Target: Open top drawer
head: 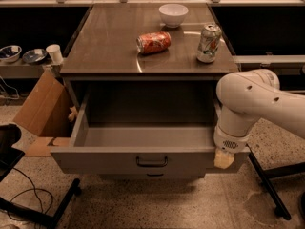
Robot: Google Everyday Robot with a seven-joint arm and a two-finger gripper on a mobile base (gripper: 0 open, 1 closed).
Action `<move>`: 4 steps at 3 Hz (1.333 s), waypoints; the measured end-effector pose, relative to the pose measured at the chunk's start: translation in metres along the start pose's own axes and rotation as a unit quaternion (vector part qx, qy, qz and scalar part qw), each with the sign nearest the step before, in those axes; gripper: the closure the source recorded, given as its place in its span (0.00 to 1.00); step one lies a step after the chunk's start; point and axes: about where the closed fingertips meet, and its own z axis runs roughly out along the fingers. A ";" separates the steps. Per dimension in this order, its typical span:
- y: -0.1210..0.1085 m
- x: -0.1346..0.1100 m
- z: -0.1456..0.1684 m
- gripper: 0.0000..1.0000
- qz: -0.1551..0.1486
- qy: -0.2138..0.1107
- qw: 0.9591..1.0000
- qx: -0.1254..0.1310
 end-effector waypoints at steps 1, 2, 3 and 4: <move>0.000 0.000 -0.004 0.96 0.000 0.000 1.000 0.000; 0.001 0.002 -0.005 1.00 0.000 0.000 1.000 0.000; 0.001 0.005 -0.005 1.00 0.000 0.000 1.000 0.000; 0.021 0.018 -0.004 1.00 0.024 0.002 1.000 -0.006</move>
Offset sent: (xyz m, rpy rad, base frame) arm -0.3723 -0.1083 0.0513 -0.1374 0.3246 -0.8112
